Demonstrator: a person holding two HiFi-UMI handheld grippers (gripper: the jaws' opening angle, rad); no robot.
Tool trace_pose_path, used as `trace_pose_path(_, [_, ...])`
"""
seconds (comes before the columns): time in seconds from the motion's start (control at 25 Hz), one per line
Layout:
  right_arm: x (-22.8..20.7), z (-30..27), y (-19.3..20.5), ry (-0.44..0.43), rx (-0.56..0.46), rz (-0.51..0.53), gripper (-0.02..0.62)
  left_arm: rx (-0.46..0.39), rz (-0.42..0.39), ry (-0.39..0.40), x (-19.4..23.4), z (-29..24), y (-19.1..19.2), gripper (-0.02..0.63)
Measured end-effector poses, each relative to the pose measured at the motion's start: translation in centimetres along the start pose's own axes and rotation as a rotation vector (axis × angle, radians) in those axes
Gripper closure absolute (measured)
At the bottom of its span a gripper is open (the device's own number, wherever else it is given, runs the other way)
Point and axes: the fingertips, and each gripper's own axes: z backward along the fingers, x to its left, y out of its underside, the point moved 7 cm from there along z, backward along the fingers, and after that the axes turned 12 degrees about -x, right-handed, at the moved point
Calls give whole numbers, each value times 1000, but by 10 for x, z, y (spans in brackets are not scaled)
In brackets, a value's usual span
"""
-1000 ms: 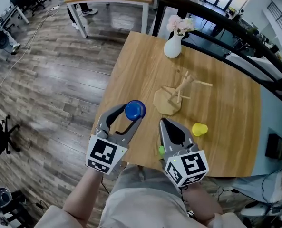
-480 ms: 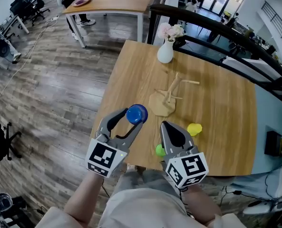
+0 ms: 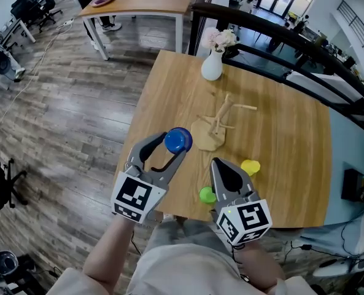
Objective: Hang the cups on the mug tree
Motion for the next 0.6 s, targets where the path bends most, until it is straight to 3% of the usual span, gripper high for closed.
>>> trace_pose_path(0.6, [-39, -19, -3, 74, 24, -24, 594, 56, 23, 35, 26, -75, 31, 391])
